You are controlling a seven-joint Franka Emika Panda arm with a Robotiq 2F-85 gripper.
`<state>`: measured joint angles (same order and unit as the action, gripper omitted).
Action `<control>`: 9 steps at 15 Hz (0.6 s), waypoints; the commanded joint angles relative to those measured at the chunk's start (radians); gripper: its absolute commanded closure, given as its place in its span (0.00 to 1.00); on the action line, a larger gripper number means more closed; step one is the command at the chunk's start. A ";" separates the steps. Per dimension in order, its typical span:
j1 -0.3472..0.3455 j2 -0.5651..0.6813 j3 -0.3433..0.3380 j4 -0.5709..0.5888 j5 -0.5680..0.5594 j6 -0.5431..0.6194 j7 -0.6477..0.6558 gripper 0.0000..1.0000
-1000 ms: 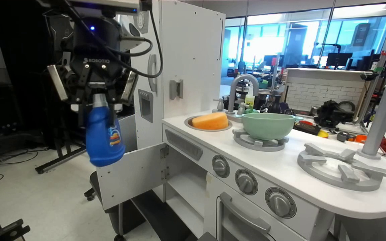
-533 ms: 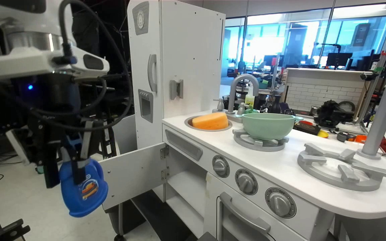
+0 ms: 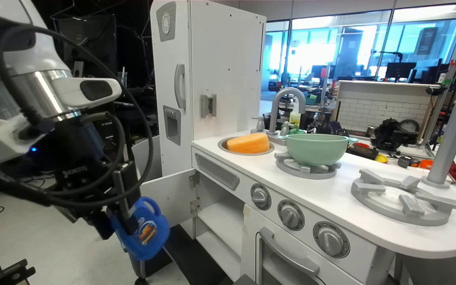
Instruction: Pick the blue bottle and the orange object and put them in the bottom drawer, the close the drawer door
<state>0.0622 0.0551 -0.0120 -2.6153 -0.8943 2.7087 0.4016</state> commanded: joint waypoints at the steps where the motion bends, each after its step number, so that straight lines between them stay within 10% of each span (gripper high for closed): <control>1: -0.004 0.105 -0.034 0.147 -0.204 0.034 0.225 0.81; 9: 0.078 0.398 -0.035 0.393 -0.422 0.023 0.515 0.81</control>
<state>0.1072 0.3471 -0.0411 -2.3178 -1.2468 2.7270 0.8266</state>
